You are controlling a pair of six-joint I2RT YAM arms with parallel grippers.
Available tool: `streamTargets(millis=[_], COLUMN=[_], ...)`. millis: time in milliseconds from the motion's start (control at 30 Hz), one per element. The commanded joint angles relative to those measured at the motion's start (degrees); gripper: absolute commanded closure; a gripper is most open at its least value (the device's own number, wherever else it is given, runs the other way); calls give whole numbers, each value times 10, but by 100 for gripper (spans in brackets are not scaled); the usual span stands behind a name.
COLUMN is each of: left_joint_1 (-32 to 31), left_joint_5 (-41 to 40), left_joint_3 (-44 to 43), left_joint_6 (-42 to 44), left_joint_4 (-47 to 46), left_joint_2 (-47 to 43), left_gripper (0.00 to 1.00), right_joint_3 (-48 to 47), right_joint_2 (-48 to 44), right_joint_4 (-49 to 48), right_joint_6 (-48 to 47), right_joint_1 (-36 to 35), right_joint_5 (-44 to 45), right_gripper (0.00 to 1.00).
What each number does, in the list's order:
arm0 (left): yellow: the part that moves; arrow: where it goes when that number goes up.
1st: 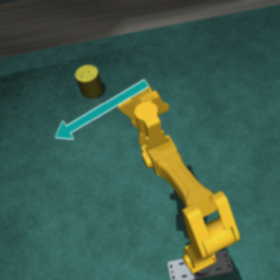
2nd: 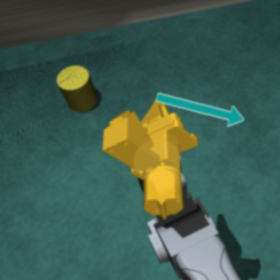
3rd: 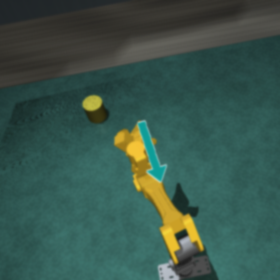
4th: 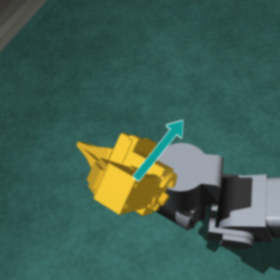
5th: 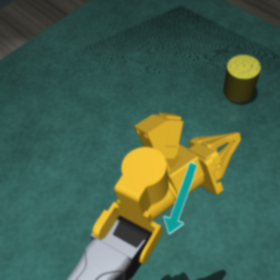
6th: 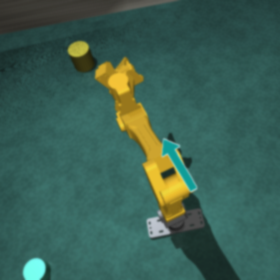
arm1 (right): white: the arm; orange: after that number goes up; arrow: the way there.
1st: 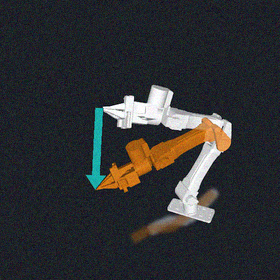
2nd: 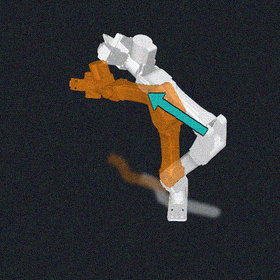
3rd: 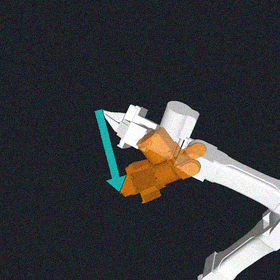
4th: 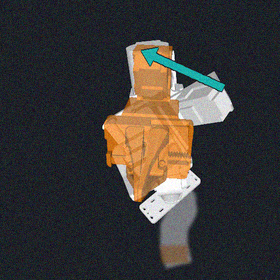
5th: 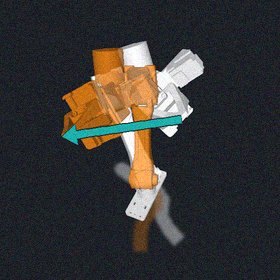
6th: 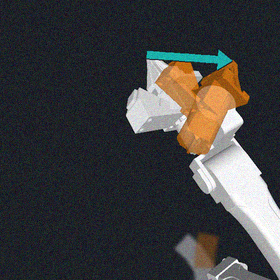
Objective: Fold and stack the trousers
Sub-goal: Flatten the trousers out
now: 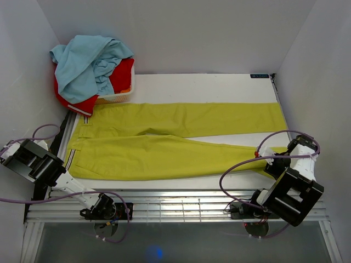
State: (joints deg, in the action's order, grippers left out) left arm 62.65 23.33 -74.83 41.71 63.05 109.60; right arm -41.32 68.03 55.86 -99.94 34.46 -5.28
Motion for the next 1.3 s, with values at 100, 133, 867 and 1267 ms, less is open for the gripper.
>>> streamTargets(millis=[100, 133, 867, 1267], left_joint_1=[-2, -2, 1, 2], left_joint_5=[23, 23, 18, 23], left_joint_3=[-3, -3, -48, -63], left_joint_6=[11, 10, -8, 35], left_joint_4=[-32, -32, -23, 5], left_joint_2=[-10, -10, 21, 27], left_gripper=[100, 100, 100, 92], right_joint_3=[9, 15, 23, -8], right_joint_2=[21, 22, 5, 26], right_joint_4=[1, -11, -123, -90], right_joint_6=[30, 27, -68, -162], right_joint_1=[-2, -2, 37, 82], right_joint_5=[-37, -34, 41, 69], right_gripper=[40, 40, 92, 92])
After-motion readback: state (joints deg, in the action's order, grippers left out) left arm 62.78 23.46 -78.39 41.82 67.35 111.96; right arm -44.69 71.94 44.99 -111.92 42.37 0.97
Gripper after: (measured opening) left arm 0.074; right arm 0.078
